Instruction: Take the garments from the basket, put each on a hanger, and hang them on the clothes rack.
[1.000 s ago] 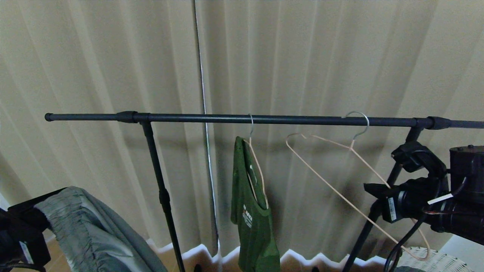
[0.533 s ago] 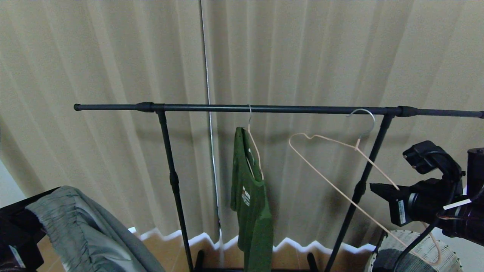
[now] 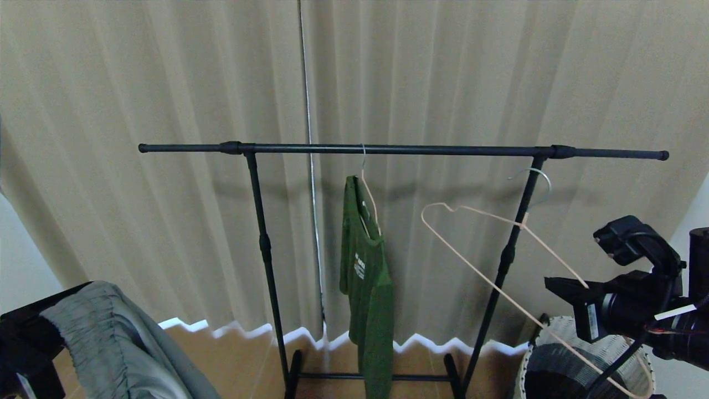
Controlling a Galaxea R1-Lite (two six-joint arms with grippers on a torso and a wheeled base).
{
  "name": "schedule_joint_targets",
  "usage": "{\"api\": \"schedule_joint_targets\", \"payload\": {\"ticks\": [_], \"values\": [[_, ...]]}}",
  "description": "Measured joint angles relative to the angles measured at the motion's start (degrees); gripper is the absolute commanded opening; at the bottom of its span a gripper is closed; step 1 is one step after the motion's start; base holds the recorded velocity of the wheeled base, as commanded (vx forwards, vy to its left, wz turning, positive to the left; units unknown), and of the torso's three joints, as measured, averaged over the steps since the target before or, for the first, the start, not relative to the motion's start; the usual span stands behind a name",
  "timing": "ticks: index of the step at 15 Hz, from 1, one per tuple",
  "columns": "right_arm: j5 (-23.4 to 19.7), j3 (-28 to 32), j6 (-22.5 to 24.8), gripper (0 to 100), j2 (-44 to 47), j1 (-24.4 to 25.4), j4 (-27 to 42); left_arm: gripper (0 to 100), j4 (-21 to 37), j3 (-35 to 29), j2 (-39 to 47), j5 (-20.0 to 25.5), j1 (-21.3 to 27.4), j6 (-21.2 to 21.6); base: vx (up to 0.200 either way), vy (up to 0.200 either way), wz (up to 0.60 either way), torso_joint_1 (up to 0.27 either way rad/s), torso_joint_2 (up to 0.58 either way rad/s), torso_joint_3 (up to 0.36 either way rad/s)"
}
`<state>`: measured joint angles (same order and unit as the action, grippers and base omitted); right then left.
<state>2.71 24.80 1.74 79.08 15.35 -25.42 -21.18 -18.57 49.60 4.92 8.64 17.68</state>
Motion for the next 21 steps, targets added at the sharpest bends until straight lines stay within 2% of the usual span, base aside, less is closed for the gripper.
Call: {"api": "schedule_joint_targets", "payload": {"ticks": [3, 6, 9, 13, 17, 19, 21], "values": [[-0.5, -1.1, -0.5, 0, 0.0, 0.0, -0.2, 0, 0.2, 0.6, 0.1, -0.2, 2.3, 0.2, 0.000, 0.000, 0.00, 0.000, 0.00, 0.000], [-0.8, -0.3, -3.2, 0, 0.1, 2.2, -1.5, 0, 1.1, -2.3, 2.6, -1.5, 3.1, 0.2, 0.000, 0.000, 0.00, 0.000, 0.00, 0.000], [-0.8, 0.6, -6.4, 0, 0.7, 8.1, -6.1, 0, 3.8, -10.2, 9.3, -8.5, 4.2, -0.7, 0.000, 0.000, 0.00, 0.000, 0.00, 0.000], [-0.8, 3.2, -8.4, 0, 3.0, 16.9, -8.1, 0, 5.1, -21.7, 21.7, -20.4, 9.5, -7.3, 0.000, 0.000, 0.00, 0.000, 0.00, 0.000], [-1.5, 5.7, -13.6, 0, 5.2, 25.1, -8.1, 0, 5.2, -32.6, 34.9, -29.9, 12.7, -13.6, 0.000, 0.000, 0.00, 0.000, 0.00, 0.000], [-2.1, 6.0, -14.9, 0, 5.5, 28.7, -8.2, 0, 5.2, -37.5, 40.6, -33.6, 13.0, -16.1, 0.000, 0.000, 0.00, 0.000, 0.00, 0.000], [-2.4, 6.1, -15.5, 0, 5.6, 32.1, -8.2, 0, 5.2, -41.0, 44.7, -34.9, 13.2, -17.2, 0.000, 0.000, 0.00, 0.000, 0.00, 0.000]]}}
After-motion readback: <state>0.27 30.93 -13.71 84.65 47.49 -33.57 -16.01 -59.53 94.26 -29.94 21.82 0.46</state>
